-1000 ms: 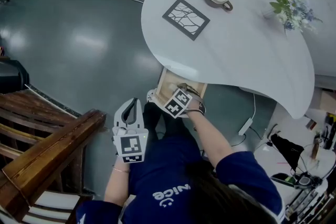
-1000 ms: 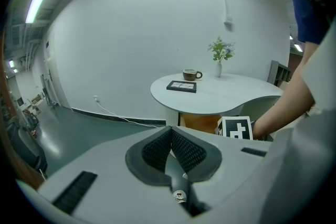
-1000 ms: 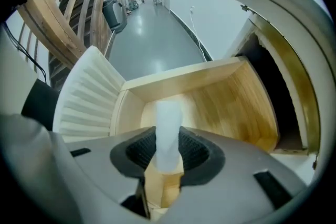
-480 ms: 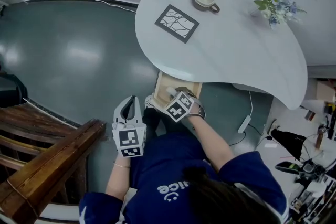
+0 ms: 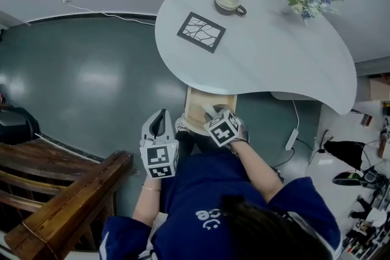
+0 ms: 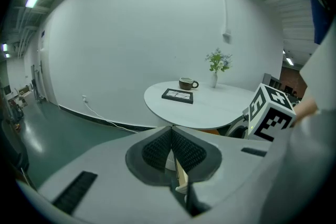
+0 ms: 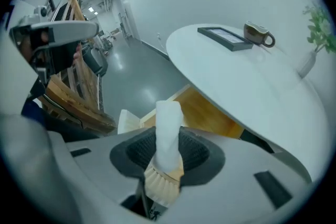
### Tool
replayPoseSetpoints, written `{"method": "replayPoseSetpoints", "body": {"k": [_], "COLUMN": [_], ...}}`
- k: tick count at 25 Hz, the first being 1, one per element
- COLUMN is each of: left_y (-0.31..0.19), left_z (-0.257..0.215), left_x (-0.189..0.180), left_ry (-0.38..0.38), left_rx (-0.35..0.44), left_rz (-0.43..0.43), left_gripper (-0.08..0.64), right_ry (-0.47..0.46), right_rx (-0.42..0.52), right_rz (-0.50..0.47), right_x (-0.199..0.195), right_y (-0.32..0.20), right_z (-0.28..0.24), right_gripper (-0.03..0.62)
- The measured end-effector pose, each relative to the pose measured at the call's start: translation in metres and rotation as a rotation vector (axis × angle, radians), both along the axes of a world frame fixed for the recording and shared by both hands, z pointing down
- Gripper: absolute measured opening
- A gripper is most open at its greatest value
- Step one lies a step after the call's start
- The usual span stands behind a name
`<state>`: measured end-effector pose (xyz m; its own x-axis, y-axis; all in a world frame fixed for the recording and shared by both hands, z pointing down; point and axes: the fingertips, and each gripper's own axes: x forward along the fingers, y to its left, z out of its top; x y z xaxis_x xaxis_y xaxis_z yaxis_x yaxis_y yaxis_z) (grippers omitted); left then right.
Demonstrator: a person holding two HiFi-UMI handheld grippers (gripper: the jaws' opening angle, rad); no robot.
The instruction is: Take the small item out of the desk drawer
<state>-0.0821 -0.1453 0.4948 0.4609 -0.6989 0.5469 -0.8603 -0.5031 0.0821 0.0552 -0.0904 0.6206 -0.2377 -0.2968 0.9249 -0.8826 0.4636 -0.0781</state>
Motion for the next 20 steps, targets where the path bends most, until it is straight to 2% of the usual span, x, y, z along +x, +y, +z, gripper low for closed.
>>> {"method": "replayPoseSetpoints", "body": {"k": [7, 11, 16, 20], "left_y": [-0.002, -0.007, -0.010, -0.010], "left_z": [-0.004, -0.013, -0.024, -0.040], "left_x": [0.019, 0.041, 0.056, 0.070], "left_ry": [0.035, 0.063, 0.058, 0.072], "left_rx": [-0.008, 0.019, 0.048, 0.082], "left_rz": [0.055, 0.109, 0.161, 0.195], "left_gripper": [0.003, 0.003, 0.003, 0.003], "right_ry": [-0.031, -0.051, -0.092, -0.076], "right_rx": [0.072, 0.120, 0.200, 0.249], "right_rz": [0.091, 0.170, 0.270, 0.283], "right_x": [0.014, 0.028, 0.041, 0.052], "right_y": [-0.004, -0.008, -0.013, -0.014], "right_z": [-0.031, -0.051, -0.079, -0.097], "right_gripper": [0.132, 0.132, 0.132, 0.132]}}
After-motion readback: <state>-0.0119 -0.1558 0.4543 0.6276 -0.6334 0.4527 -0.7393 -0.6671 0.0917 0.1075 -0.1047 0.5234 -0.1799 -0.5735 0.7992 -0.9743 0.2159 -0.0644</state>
